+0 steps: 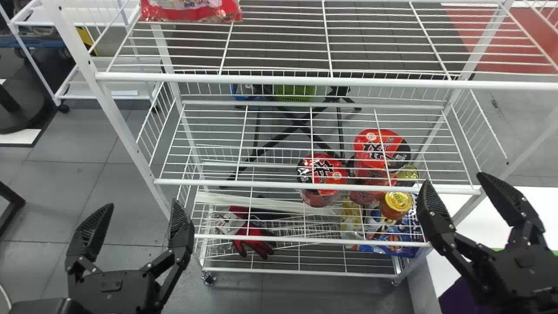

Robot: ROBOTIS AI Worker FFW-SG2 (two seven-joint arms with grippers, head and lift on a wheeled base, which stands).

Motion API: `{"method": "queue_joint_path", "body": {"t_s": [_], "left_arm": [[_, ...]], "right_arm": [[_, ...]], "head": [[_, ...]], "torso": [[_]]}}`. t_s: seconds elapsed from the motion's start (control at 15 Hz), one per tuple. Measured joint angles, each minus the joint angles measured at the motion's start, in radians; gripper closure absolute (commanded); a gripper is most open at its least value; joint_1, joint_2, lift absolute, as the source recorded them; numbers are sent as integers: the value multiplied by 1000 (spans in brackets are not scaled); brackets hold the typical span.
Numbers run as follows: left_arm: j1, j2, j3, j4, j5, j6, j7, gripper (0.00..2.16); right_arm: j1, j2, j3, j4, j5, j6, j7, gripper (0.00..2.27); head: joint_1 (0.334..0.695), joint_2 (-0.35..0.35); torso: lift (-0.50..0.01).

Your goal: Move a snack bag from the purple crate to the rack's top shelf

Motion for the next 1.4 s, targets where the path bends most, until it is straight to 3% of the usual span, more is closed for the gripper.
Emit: {"method": "queue_joint_path", "body": {"t_s": [1.4], "left_arm": [[0, 0, 2, 1, 0, -9, -1, 134]], "right_arm": [[1, 2, 4, -2, 13, 25, 4, 184]], "head": [[695, 15]], "torso": [[-382]]}}
